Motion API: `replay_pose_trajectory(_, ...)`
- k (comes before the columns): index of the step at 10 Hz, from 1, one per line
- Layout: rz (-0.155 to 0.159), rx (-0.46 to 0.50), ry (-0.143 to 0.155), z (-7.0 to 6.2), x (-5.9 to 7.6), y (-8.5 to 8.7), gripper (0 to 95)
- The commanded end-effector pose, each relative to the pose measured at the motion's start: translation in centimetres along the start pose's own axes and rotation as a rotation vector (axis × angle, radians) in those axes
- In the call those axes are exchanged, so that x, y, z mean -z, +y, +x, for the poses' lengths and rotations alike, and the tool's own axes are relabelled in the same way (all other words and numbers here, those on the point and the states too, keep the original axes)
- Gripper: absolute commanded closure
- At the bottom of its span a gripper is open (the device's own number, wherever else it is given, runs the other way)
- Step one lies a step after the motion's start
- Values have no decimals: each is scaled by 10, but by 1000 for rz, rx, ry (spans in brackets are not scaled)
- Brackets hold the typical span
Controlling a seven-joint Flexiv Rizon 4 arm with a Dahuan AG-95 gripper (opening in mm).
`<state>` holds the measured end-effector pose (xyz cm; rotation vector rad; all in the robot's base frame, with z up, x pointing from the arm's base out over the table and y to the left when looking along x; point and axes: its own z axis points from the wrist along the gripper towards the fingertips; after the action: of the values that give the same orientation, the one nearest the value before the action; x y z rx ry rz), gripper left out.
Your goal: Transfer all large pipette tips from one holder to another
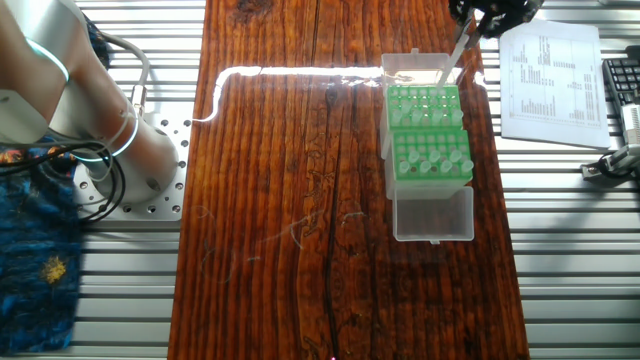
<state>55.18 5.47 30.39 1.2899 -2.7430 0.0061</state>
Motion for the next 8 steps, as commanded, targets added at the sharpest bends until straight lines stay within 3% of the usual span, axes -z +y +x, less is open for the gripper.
replay_pose_trajectory(1,-26,-74,-27,6,-9,1,950)
replay_pose_trajectory(3,-38,-92,-38,9,-15,3,950)
replay_pose_trajectory(6,-51,-101,-15,8,-15,8,950)
replay_pose_trajectory(8,-50,-103,-21,11,-18,8,950)
